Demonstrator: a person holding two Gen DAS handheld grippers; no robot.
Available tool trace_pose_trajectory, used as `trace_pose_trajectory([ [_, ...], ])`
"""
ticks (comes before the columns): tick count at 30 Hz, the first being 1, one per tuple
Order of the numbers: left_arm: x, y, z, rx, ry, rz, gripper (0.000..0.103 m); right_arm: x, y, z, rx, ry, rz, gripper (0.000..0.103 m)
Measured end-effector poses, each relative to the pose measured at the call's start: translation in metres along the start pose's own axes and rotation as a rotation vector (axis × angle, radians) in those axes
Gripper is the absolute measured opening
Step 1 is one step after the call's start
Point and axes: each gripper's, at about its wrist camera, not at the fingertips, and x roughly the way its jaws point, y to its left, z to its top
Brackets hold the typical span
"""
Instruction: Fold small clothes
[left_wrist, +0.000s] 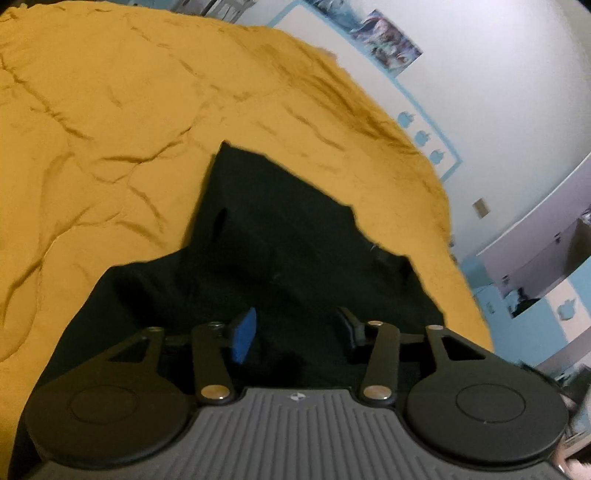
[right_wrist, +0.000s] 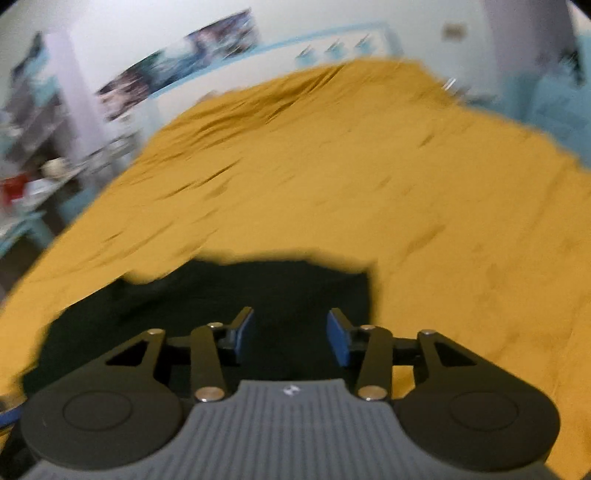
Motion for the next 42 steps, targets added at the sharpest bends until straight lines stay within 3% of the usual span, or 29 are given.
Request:
trace_pose_trajectory([
  [2,0.004,0.005,0.000,0.001,0.008,0.027,0.049,-0.007,0.002,-0.021,0.000,0.076,0.034,0.040],
  [5,-0.012,0.009,0.004,-0.048,0.016,0.047,0.045,-0.007,-0.012,-0.045,0.011,0.116,-0.075,0.039],
  [6,-0.023,0.006,0.006,-0.040,0.009,0.057,0.046,-0.009,-0.019,-0.050,0.023,0.110,-0.124,0.032],
  [7,-0.034,0.002,0.007,-0.026,0.002,0.067,0.051,-0.015,-0.028,-0.054,0.053,0.094,-0.149,0.018],
  [8,-0.048,-0.002,0.009,-0.007,-0.005,0.072,0.052,-0.022,-0.032,-0.055,0.088,0.087,-0.145,0.016],
  [9,-0.061,-0.006,0.011,0.010,-0.011,0.066,0.052,-0.033,-0.037,-0.056,0.141,0.082,-0.132,0.018],
  [10,-0.077,-0.009,0.011,0.028,-0.019,0.057,0.056,-0.043,-0.039,-0.057,0.177,0.076,-0.128,0.031],
  [12,-0.107,-0.016,0.010,0.066,-0.027,0.040,0.058,-0.074,-0.035,-0.059,0.193,0.053,-0.118,0.046],
  [15,-0.153,-0.024,0.002,0.108,-0.025,-0.014,0.058,-0.129,-0.020,-0.068,0.140,0.029,-0.069,0.047],
  [18,-0.198,-0.029,-0.019,0.160,-0.016,-0.102,0.064,-0.197,0.001,-0.085,0.093,-0.003,-0.018,0.066],
  [19,-0.214,-0.029,-0.029,0.190,-0.010,-0.132,0.069,-0.220,0.009,-0.096,0.069,-0.011,-0.004,0.066],
  [21,-0.238,-0.029,-0.047,0.228,-0.002,-0.150,0.070,-0.262,0.019,-0.120,-0.001,-0.019,0.008,0.067],
  [25,-0.278,-0.017,-0.078,0.226,0.009,-0.156,0.070,-0.319,0.019,-0.168,-0.078,0.001,0.031,0.079],
  [29,-0.302,0.012,-0.102,0.161,0.026,-0.190,0.070,-0.350,0.001,-0.218,-0.050,0.051,0.042,0.079],
  [34,-0.300,0.046,-0.125,0.144,0.113,-0.242,0.071,-0.352,-0.030,-0.262,-0.057,0.059,0.052,0.079],
  [37,-0.291,0.063,-0.136,0.096,0.145,-0.242,0.071,-0.347,-0.054,-0.276,-0.006,0.027,0.124,0.079],
  [42,-0.288,0.079,-0.136,0.070,0.127,-0.275,0.071,-0.336,-0.088,-0.281,0.136,0.000,0.209,0.079],
])
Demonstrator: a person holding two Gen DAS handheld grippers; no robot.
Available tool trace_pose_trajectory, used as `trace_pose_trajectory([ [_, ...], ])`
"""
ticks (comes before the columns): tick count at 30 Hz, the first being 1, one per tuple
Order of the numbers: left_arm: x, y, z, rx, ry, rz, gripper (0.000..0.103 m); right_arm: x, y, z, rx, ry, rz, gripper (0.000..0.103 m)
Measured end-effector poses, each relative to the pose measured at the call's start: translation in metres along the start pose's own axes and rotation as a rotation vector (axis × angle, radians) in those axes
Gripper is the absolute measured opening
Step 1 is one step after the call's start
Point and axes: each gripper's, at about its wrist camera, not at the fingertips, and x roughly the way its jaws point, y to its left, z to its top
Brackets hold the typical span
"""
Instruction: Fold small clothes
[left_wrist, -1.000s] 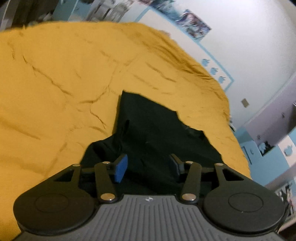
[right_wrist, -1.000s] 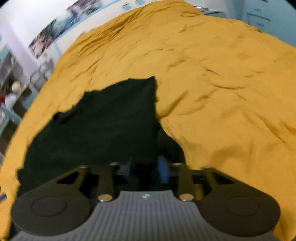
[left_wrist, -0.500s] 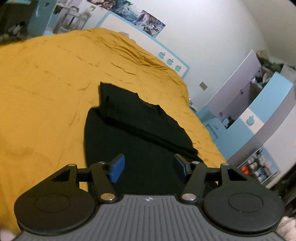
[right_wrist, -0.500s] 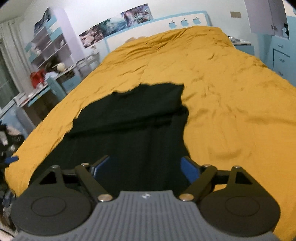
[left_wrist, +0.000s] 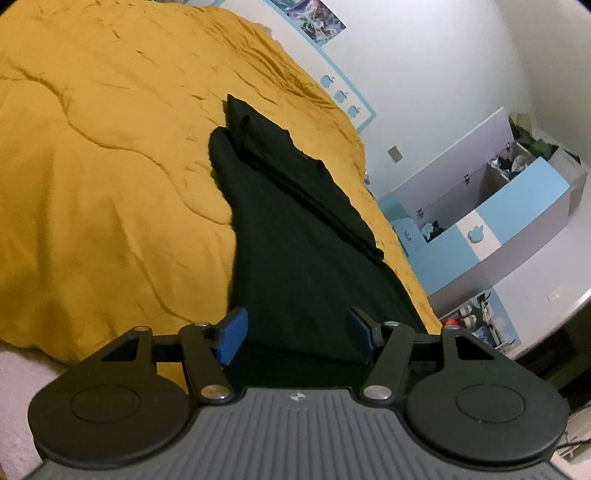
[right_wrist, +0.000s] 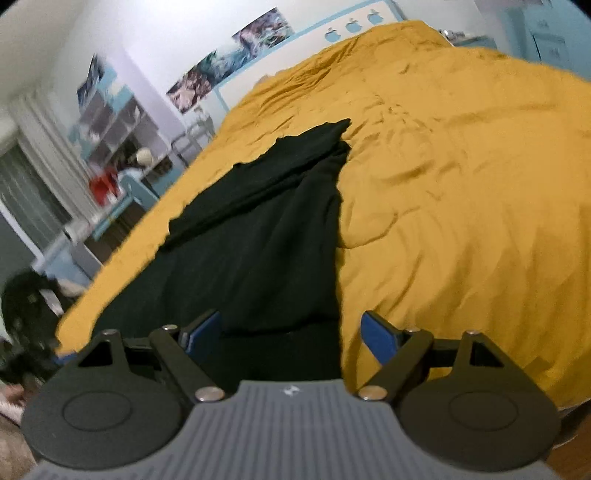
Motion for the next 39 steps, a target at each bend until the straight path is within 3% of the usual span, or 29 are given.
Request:
trace_pose_trajectory([
  [3,0.004,0.006,0.004,-0.006,0.002,-0.010,0.071,0.001,-0.008,0.004,0.028,-0.001,0.027,0.079],
  [6,0.010,0.013,0.002,-0.017,0.005,-0.069,0.071,0.003,-0.012,0.008,0.040,0.003,0.057,0.079],
  [11,0.028,0.023,0.007,-0.016,0.035,0.000,0.071,0.007,-0.013,0.011,0.048,0.007,0.065,0.079],
  [17,0.034,0.030,0.005,-0.020,0.061,-0.027,0.071,0.011,-0.011,0.011,0.032,0.011,0.064,0.079],
  [22,0.045,0.037,-0.009,-0.064,0.094,-0.111,0.071,0.017,-0.018,0.008,0.077,0.036,0.110,0.081],
  [28,0.049,0.038,-0.020,-0.067,0.134,-0.164,0.071,0.029,-0.008,-0.003,0.058,0.194,0.205,0.081],
  [31,0.048,0.038,-0.017,-0.078,0.134,-0.176,0.071,0.033,-0.012,-0.006,0.119,0.181,0.234,0.081],
  [35,0.045,0.032,-0.018,-0.057,0.166,-0.270,0.071,0.031,-0.018,-0.003,0.171,0.168,0.278,0.081],
  [37,0.045,0.029,-0.019,-0.018,0.191,-0.247,0.069,0.032,-0.019,-0.005,0.161,0.188,0.272,0.081],
  [39,0.048,0.032,-0.019,-0.018,0.202,-0.157,0.066,0.039,-0.015,-0.009,0.124,0.236,0.226,0.079],
])
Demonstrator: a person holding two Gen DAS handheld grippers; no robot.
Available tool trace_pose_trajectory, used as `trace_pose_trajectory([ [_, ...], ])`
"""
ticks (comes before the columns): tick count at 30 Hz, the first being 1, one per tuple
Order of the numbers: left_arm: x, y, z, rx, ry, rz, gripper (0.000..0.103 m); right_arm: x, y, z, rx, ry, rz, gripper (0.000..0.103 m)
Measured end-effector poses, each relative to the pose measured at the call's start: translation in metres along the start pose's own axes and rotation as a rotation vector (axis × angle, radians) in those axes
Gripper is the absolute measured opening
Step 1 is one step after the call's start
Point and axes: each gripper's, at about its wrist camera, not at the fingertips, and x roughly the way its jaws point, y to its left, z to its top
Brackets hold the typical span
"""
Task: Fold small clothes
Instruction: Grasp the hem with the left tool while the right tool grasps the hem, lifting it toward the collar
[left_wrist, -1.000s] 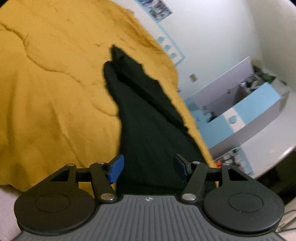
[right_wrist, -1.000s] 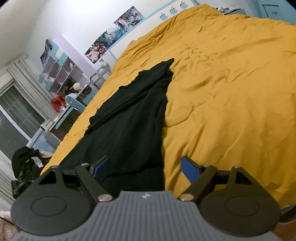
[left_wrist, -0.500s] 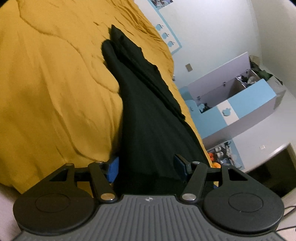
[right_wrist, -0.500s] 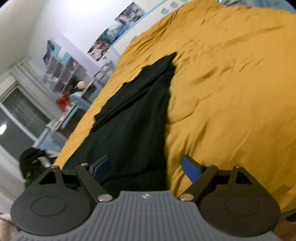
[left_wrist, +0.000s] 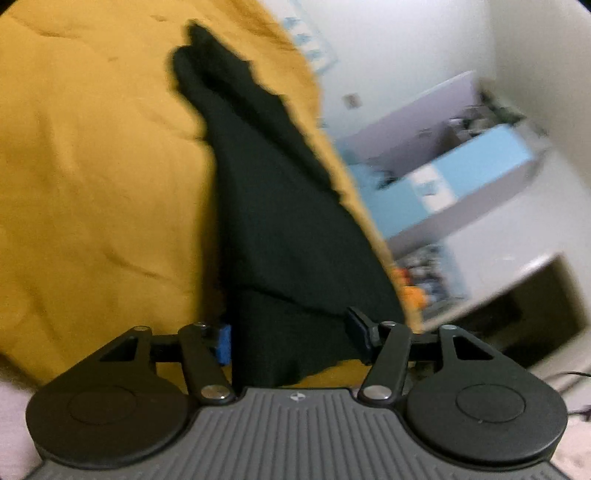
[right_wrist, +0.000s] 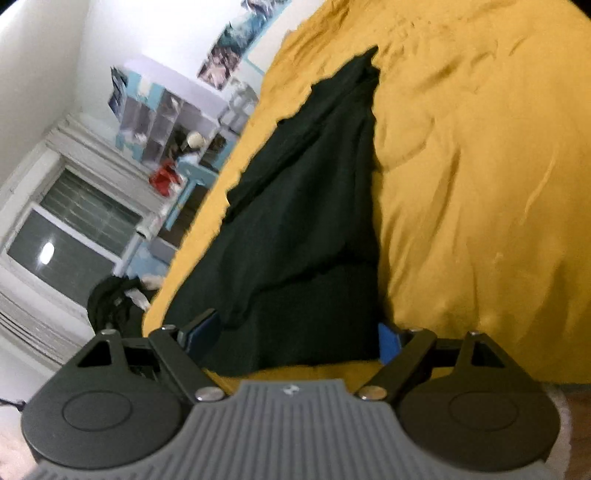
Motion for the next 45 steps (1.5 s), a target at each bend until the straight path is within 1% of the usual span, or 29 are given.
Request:
trace_pose_trajectory([
  [1,0.000,0.004,0.000,-0.021,-0.005,0.002,0.063,0.004,0.002,-0.001,-0.015,0.016,-0.012,0.079],
  [2,0.000,0.007,0.000,-0.041,-0.020,-0.015,0.063,0.005,0.004,-0.002,-0.016,0.009,-0.008,0.079],
  [4,-0.003,0.006,-0.001,-0.052,-0.053,-0.045,0.062,0.003,0.005,-0.001,0.008,-0.017,0.034,0.078],
  [5,-0.004,0.003,-0.002,-0.035,-0.061,-0.041,0.047,0.002,0.005,-0.002,0.011,-0.028,0.049,0.075],
  [6,-0.004,-0.002,-0.003,-0.012,-0.057,0.013,0.031,0.001,0.007,-0.001,0.004,-0.035,0.043,0.062],
  [7,0.001,-0.005,-0.002,-0.017,-0.024,0.101,0.012,0.001,0.009,-0.001,0.000,-0.031,0.011,0.042],
  [8,0.006,-0.005,-0.001,-0.055,-0.013,0.129,0.010,0.003,0.009,0.000,0.001,-0.022,-0.020,0.034],
  [9,0.006,-0.004,-0.003,-0.095,-0.027,0.116,0.008,0.004,0.010,0.000,0.000,-0.017,-0.032,0.026],
  [11,0.004,-0.006,-0.004,-0.107,-0.049,0.108,0.008,0.003,0.009,-0.001,0.003,-0.023,-0.020,0.024],
  [13,0.001,-0.006,-0.006,-0.135,-0.065,0.095,0.007,-0.001,0.007,-0.002,0.032,-0.043,0.017,0.019],
  [15,-0.005,-0.004,-0.010,-0.172,-0.081,0.067,0.007,-0.005,0.008,-0.002,0.045,-0.065,0.043,0.019],
  [18,-0.011,-0.002,-0.009,-0.217,-0.102,0.027,0.007,-0.010,0.012,-0.003,0.051,-0.086,0.052,0.015],
  [22,-0.013,-0.001,-0.007,-0.257,-0.142,-0.023,0.007,-0.015,0.016,-0.004,0.091,-0.133,0.084,0.009],
  [26,-0.004,-0.014,0.003,-0.275,-0.191,-0.066,0.006,-0.016,0.026,0.002,0.128,-0.190,0.131,0.007],
  [29,0.002,-0.020,0.018,-0.301,-0.207,-0.099,0.006,-0.013,0.034,0.014,0.154,-0.231,0.154,0.007],
  [30,0.004,-0.021,0.024,-0.308,-0.209,-0.099,0.006,-0.012,0.037,0.020,0.163,-0.243,0.160,0.007],
  [31,0.008,-0.022,0.032,-0.313,-0.209,-0.092,0.006,-0.011,0.040,0.026,0.170,-0.256,0.161,0.006],
  [34,0.015,-0.023,0.051,-0.323,-0.222,-0.121,0.006,-0.004,0.047,0.049,0.209,-0.302,0.161,0.006],
  [37,0.026,-0.026,0.085,-0.310,-0.232,-0.146,0.006,0.005,0.049,0.077,0.260,-0.348,0.167,0.006],
  [40,0.034,-0.027,0.122,-0.278,-0.244,-0.156,0.006,0.021,0.048,0.120,0.281,-0.384,0.176,0.006],
  [43,0.047,-0.025,0.168,-0.250,-0.268,-0.162,0.006,0.044,0.048,0.168,0.249,-0.400,0.181,0.006],
  [45,0.059,-0.019,0.200,-0.237,-0.288,-0.173,0.006,0.063,0.049,0.205,0.217,-0.404,0.164,0.006],
])
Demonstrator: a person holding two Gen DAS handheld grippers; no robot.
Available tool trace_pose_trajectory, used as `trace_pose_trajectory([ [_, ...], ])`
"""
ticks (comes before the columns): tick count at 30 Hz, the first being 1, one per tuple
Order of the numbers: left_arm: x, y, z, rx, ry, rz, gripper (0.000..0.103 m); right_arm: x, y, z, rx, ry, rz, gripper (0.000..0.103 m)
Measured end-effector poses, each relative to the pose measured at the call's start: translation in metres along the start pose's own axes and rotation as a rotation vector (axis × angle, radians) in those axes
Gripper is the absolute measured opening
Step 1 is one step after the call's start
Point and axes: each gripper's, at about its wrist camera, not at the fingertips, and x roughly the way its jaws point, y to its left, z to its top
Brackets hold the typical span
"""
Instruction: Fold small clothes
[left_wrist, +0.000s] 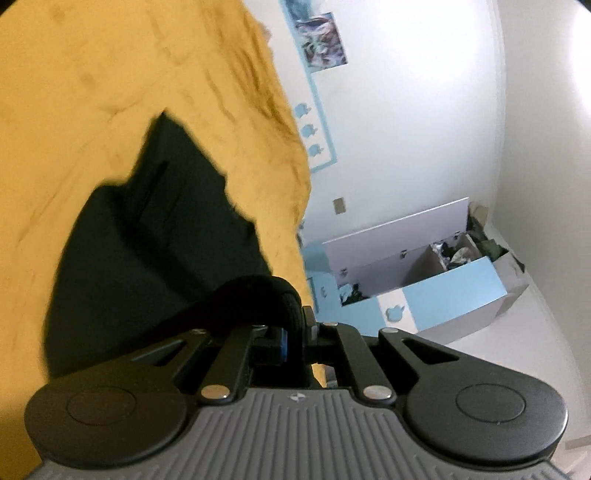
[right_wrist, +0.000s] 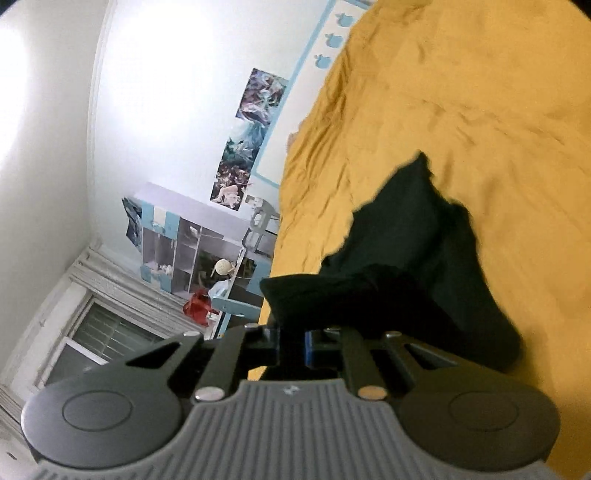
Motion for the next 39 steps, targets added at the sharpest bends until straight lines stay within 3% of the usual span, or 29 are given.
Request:
trace_pose_trajectory([
  [8,0.084,0.023,0.096,0.043,-0.012,0.019,0.006,0.144,-0.020,0.094,-0.048,-0.020,-0.033,0.006],
  [11,0.118,0.043,0.130,0.036,-0.023,0.059,0.006,0.197,-0.039,0.121,-0.065,-0.037,-0.076,0.006],
  [13,0.144,0.061,0.147,0.038,0.012,0.095,0.007,0.230,-0.059,0.133,-0.030,-0.040,-0.113,0.006],
  [14,0.156,0.073,0.155,0.039,0.025,0.152,0.012,0.247,-0.070,0.139,-0.031,-0.029,-0.160,0.007],
  [16,0.172,0.098,0.167,-0.009,0.042,0.278,0.015,0.269,-0.090,0.147,0.008,-0.038,-0.271,0.026],
  [17,0.173,0.108,0.171,-0.036,0.036,0.329,0.015,0.273,-0.097,0.149,0.033,-0.067,-0.316,0.029],
  [18,0.172,0.112,0.175,-0.061,0.033,0.343,0.015,0.271,-0.102,0.151,0.050,-0.113,-0.340,0.036],
  [20,0.158,0.105,0.179,-0.058,-0.003,0.307,0.023,0.260,-0.101,0.151,0.045,-0.154,-0.304,0.043],
  [22,0.132,0.082,0.178,0.021,-0.083,0.264,0.034,0.245,-0.092,0.148,0.000,-0.117,-0.268,0.047],
  [24,0.104,0.062,0.173,0.054,-0.130,0.204,0.048,0.225,-0.079,0.137,-0.036,-0.063,-0.251,0.048],
  [27,0.076,0.037,0.143,0.072,-0.067,0.170,0.056,0.185,-0.054,0.105,-0.074,0.019,-0.222,0.052],
  [29,0.064,0.022,0.111,0.099,-0.008,0.176,0.060,0.156,-0.040,0.083,-0.087,0.054,-0.202,0.059],
  [33,0.053,-0.001,0.050,0.126,0.097,0.252,0.063,0.112,-0.020,0.038,-0.098,0.100,-0.236,0.060],
  [35,0.045,-0.006,0.016,0.094,0.117,0.281,0.070,0.097,-0.014,0.017,-0.092,0.098,-0.278,0.061],
  [39,0.031,0.000,-0.020,0.033,0.099,0.270,0.077,0.082,-0.022,-0.015,-0.016,0.109,-0.356,0.062],
])
